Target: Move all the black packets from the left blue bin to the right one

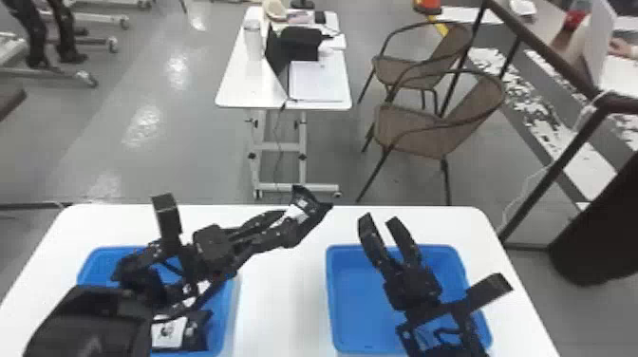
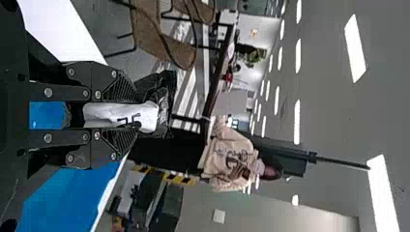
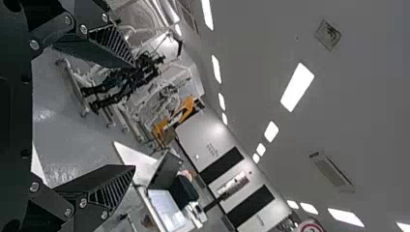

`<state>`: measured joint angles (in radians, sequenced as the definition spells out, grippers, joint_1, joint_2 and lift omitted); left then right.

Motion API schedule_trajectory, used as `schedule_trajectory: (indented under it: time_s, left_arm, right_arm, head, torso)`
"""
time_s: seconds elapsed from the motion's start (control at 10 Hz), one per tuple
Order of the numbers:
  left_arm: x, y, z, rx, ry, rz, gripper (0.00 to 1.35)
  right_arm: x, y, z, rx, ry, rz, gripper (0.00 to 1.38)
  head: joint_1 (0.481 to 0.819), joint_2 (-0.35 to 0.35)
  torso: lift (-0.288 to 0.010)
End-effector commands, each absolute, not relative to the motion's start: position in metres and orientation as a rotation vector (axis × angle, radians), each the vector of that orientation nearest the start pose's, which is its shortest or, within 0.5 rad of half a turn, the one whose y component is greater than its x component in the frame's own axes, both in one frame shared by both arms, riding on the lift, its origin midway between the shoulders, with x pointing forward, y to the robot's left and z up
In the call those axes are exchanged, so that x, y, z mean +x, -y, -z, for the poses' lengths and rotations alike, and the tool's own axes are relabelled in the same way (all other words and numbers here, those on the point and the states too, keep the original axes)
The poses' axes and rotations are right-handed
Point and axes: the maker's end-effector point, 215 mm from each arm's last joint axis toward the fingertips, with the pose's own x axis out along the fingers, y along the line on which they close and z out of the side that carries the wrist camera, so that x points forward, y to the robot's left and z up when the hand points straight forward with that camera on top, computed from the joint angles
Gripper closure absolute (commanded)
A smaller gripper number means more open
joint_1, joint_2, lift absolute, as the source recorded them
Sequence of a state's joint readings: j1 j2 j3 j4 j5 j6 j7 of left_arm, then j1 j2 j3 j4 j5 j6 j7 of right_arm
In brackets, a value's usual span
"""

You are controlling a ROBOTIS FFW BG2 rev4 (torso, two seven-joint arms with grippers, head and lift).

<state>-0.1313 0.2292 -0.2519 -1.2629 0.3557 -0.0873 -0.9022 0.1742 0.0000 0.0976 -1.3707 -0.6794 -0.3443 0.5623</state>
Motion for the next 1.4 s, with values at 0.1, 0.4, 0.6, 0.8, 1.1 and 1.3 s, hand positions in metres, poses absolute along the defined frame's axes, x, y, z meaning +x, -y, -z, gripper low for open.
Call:
schedule_trajectory:
  time_s: [0.1,0.4,0.6,0.8,1.1,1.3]
  left_arm:
    - [0.509,-0.014,0.398,-0.246,-0.146,1.149,0.98]
    - [0.507,0.012,0.397,-0.316,-0.167,1.196,0.98]
    - [0.497,0.027,0.4,-0.34,-0.187,1.228,0.98]
    - [0.492,0.034,0.404,-0.346,-0.205,1.244,0.98]
    - [0.493,0.03,0.404,-0.345,-0.204,1.237,0.98]
    - [0.5,0.024,0.404,-0.333,-0.193,1.21,0.98]
  right_arm:
    - [0.514,0.123,0.379,0.657,0.119,-0.48,0.29]
    - [0.52,0.109,0.38,0.648,0.086,-0.523,0.29]
    - [0.525,0.105,0.387,0.649,0.058,-0.53,0.29]
    - [0.526,0.104,0.391,0.633,0.048,-0.532,0.76]
    - [0.527,0.121,0.395,0.596,0.057,-0.489,1.27]
    - [0.525,0.122,0.396,0.61,0.056,-0.487,1.28]
  head:
    - [0.695,-0.102]
    - [0.695,-0.121]
    - [0.695,-0.132]
    - [0.695,-0.142]
    - [0.695,-0.158]
    - [0.695,-0.162]
  torso:
    - [0.0]
    - [0.0]
    - [0.0]
    - [0.0]
    - [0.0]
    - [0.0]
